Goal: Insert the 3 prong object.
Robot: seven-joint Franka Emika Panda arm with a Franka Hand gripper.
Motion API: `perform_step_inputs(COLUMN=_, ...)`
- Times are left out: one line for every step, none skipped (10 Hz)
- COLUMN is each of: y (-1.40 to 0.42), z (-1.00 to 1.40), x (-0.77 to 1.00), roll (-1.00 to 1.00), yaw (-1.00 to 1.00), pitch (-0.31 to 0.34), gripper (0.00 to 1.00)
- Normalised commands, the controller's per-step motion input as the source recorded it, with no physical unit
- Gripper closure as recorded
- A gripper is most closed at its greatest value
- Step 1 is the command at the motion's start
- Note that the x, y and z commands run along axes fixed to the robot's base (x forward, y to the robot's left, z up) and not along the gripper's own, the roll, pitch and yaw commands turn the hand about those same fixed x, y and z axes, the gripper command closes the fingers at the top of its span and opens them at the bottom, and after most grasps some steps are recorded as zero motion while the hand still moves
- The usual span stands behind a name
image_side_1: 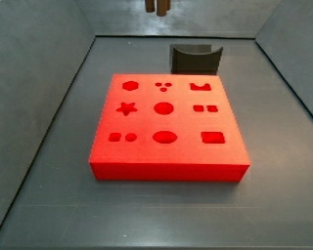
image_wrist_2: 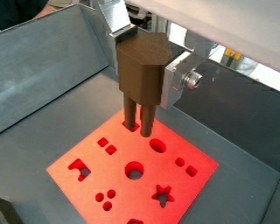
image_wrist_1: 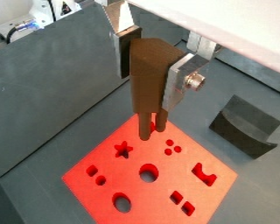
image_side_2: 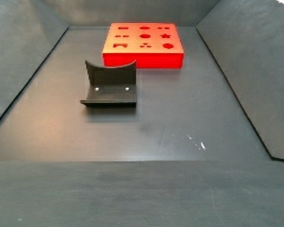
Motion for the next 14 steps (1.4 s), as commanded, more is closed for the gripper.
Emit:
perform_step_inputs(y=0.47, z=-0.29, x=-0.07, roll=-0.10, yaw=-0.38, pitch=0.023, gripper=1.00)
perform_step_inputs(y=0.06, z=-0.55, x=-0.04, roll=0.00, yaw=-0.96, pitch=0.177, gripper=1.00)
perform_step_inputs(y=0.05, z=-0.56, x=-0.02, roll=-0.01, yaw=-0.99, pitch=0.187, gripper=1.00)
perform_step_inputs(y=0.06, z=-0.56, x=-0.02, roll=-0.01, yaw=-0.99, pitch=0.186, gripper=1.00)
perform_step_inputs(y=0.03, z=-0.55, x=-0.02, roll=0.00, yaw=-0.99, pitch=0.176, gripper=1.00)
perform_step_inputs(y=0.04, z=-0.45, x=0.00, roll=0.00, yaw=-0.97, pitch=0.127, gripper=1.00)
perform_step_inputs(y=0.49, z=0.00, x=-0.04, roll=-0.12, yaw=-0.02, pitch=-0.006, gripper=1.00)
perform_step_inputs(y=0.44, z=-0.08, x=0.00, roll=-0.01, yaw=0.02, pitch=0.000, gripper=1.00)
perform_step_inputs(y=0.60, z=-0.31, x=0.28, roll=0.00, yaw=0.30, pitch=0.000, gripper=1.00)
perform_step_inputs(y=0.54, z=-0.35, x=0.29, roll=0.01, yaw=0.39, pitch=0.000, gripper=1.00)
perform_step_inputs(y=0.41, z=-0.41, x=0.30, roll=0.01, yaw=0.50, pitch=-0.004, gripper=1.00)
perform_step_inputs(y=0.26, z=-0.53, x=0.21, roll=0.00, yaw=0.65, pitch=-0.050, gripper=1.00)
perform_step_inputs(y=0.13, z=-0.46, x=0.22, roll=0.02, yaw=0.75, pitch=-0.027, gripper=1.00)
perform_step_inputs(y=0.12, z=-0.34, x=0.31, roll=0.05, yaw=0.66, pitch=0.000, gripper=1.00)
